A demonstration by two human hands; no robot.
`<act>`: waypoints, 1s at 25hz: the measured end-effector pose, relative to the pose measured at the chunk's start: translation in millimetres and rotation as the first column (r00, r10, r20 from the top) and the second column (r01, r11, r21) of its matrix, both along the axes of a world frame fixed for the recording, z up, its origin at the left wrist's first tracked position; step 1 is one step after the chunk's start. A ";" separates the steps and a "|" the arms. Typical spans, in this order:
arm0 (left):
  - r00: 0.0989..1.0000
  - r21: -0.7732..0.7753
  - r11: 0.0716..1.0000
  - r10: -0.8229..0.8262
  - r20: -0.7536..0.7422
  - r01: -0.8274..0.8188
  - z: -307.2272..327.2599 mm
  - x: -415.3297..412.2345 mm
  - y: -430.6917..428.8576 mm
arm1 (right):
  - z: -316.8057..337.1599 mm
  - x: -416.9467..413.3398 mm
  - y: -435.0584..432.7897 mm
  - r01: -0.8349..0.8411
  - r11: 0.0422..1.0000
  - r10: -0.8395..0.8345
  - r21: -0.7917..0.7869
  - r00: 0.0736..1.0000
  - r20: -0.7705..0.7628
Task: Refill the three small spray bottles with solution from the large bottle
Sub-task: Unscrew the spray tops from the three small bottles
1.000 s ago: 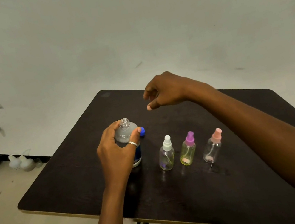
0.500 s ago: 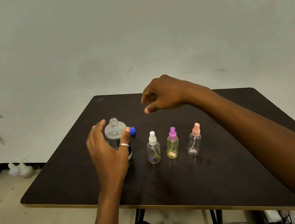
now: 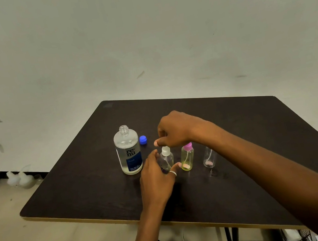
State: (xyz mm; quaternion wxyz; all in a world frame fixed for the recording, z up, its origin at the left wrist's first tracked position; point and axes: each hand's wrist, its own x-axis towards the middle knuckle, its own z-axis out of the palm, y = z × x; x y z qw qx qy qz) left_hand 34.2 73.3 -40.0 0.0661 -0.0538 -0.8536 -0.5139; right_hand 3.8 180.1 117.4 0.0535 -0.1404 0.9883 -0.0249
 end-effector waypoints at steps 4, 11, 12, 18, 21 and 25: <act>0.999 0.061 0.998 -0.026 0.032 0.024 -3.6 -6.1 -1.8 | -13.6 1.0 -5.1 0.061 0.997 -0.059 0.050 0.998 -0.036; 0.998 0.051 0.996 -0.068 0.008 0.068 -3.1 -8.8 -12.7 | -21.3 0.4 -16.6 0.039 0.997 -0.035 0.073 0.998 -0.059; 0.997 0.049 0.996 -0.071 0.009 0.070 -3.1 -8.9 -13.4 | -22.2 0.8 -17.8 0.036 0.996 -0.032 0.077 0.997 -0.064; 0.998 0.035 0.997 -0.062 -0.017 0.063 -4.6 -7.9 -13.5 | -23.6 6.8 -17.3 -0.033 0.996 0.039 0.085 0.997 -0.067; 0.997 0.035 0.997 -0.066 -0.035 0.067 -4.4 -6.3 -13.0 | -18.8 8.2 -15.5 -0.094 0.993 0.097 0.076 0.995 -0.037; 0.996 0.046 0.997 -0.056 -0.068 0.060 -4.3 -4.4 -12.9 | -14.9 11.0 -12.3 -0.165 0.986 0.166 0.033 0.986 -0.004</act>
